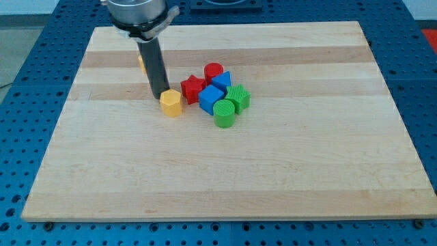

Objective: Move the yellow heart to the left of the green circle

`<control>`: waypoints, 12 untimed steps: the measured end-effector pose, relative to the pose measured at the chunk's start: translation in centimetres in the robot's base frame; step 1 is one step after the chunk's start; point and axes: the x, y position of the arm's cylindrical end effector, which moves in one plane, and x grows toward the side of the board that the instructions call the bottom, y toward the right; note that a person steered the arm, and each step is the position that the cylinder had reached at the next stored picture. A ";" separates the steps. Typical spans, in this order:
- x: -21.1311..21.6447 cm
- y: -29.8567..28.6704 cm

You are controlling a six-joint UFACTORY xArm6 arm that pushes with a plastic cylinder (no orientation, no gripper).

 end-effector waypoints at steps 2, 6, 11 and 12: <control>1.1 -11.4; -14.4 -5.1; -6.4 -2.6; -1.4 -5.7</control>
